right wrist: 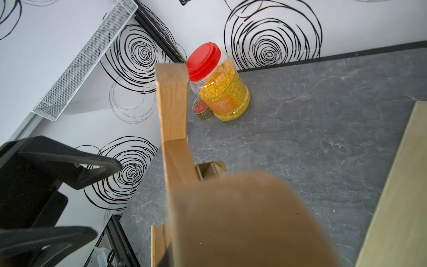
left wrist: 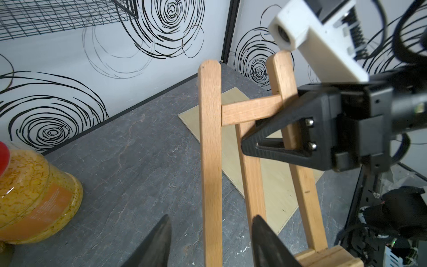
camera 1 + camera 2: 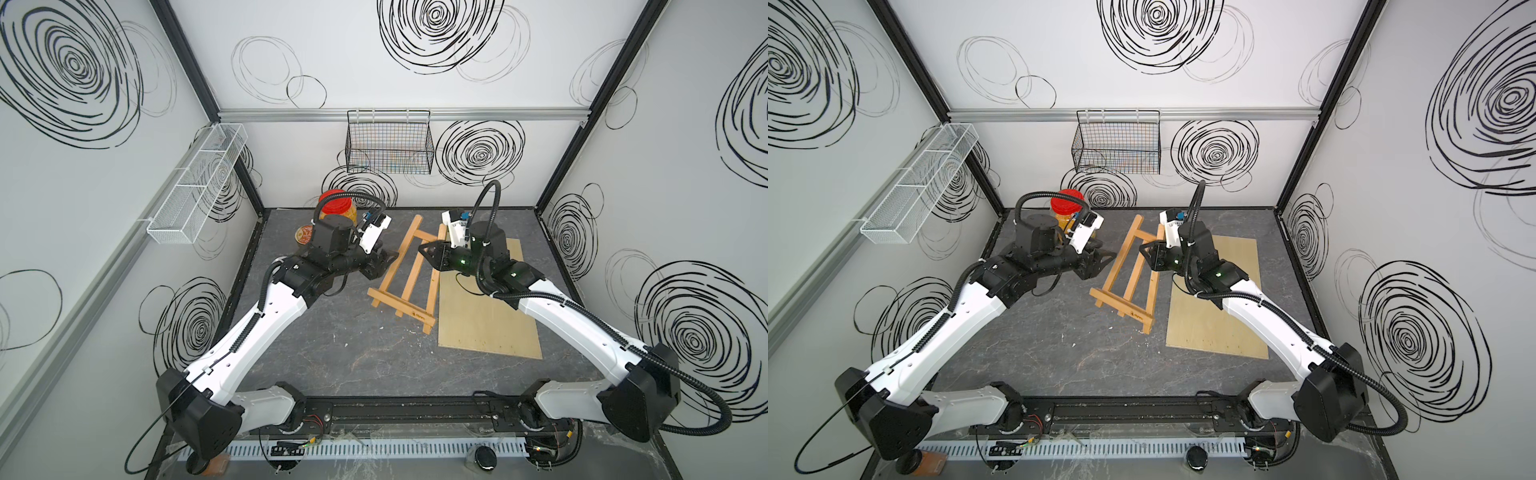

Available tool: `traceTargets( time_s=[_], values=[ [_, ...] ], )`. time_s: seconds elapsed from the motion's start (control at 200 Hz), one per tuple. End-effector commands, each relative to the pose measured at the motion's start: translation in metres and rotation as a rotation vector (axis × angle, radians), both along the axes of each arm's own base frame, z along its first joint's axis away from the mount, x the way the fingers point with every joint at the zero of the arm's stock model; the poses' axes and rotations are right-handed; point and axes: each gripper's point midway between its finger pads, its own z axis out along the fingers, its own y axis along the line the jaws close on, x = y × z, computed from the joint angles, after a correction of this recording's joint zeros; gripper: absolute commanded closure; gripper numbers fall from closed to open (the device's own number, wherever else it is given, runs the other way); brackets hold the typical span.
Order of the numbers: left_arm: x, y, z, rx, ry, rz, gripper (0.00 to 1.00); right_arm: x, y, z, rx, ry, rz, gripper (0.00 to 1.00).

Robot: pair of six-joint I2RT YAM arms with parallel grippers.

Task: Disassemble the easel
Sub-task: Fold up the easel, then place the easel at the center of the board.

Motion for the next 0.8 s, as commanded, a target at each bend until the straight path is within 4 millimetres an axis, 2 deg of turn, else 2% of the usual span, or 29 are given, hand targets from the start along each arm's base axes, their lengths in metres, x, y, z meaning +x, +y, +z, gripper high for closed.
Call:
traceTargets(
  time_s=[0.0, 0.145, 0.255, 0.35, 0.49, 0.666, 0.796],
  values=[
    [0.005, 0.013, 0.009, -0.069, -0.009, 0.048, 0.37, -0.001, -0.002, 0.008, 0.065, 0.060, 0.051, 0.94],
    [0.015, 0.039, -0.006, -0.121, 0.057, 0.147, 0.36, 0.005, -0.009, -0.012, 0.080, 0.168, 0.096, 0.94],
    [0.020, 0.062, -0.033, -0.162, 0.148, 0.230, 0.36, 0.005, 0.000, -0.030, 0.083, 0.244, 0.146, 0.94],
    [0.019, 0.076, -0.058, -0.202, 0.231, 0.280, 0.37, 0.002, 0.017, -0.051, 0.101, 0.323, 0.204, 0.95],
    [0.014, 0.091, -0.088, -0.247, 0.321, 0.333, 0.37, -0.012, 0.054, -0.085, 0.067, 0.399, 0.302, 0.95],
    [0.007, 0.107, -0.108, -0.263, 0.370, 0.375, 0.38, -0.033, 0.098, -0.126, 0.049, 0.482, 0.415, 0.95],
    [0.003, 0.120, -0.120, -0.275, 0.398, 0.407, 0.38, -0.038, 0.112, -0.147, 0.056, 0.520, 0.451, 0.95]
  ],
)
